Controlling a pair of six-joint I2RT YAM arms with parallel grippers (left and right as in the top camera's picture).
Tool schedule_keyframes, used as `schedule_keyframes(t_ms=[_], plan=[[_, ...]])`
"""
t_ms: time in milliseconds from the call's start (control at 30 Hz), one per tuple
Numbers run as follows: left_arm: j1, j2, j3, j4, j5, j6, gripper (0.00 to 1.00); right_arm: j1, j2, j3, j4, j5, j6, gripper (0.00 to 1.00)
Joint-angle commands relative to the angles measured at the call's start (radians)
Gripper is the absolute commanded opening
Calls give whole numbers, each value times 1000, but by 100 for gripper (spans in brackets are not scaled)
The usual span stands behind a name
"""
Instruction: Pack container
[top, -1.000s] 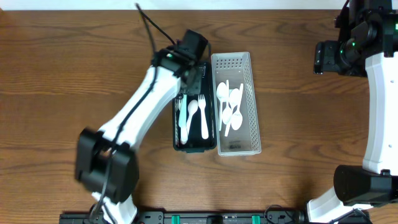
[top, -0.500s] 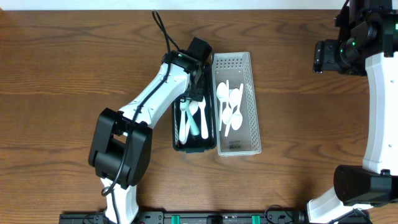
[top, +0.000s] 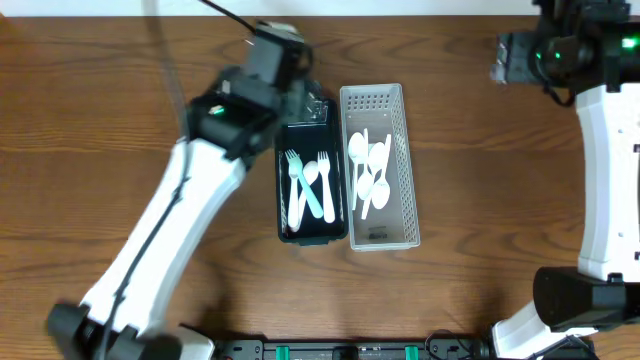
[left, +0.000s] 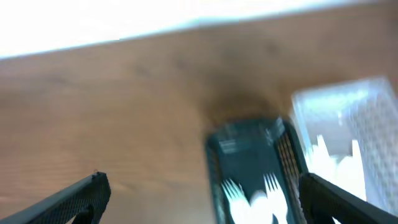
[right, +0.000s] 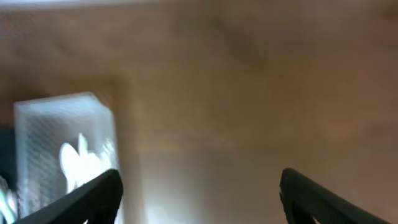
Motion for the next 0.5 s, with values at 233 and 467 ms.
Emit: schedule_keyframes(t_ms=[233, 467], plan=[[311, 33, 5, 491, -77, 20, 98, 123, 94, -63, 687, 39, -39, 99], [381, 62, -4, 553, -14, 162, 98, 89, 143, -70, 698, 40, -43, 99]])
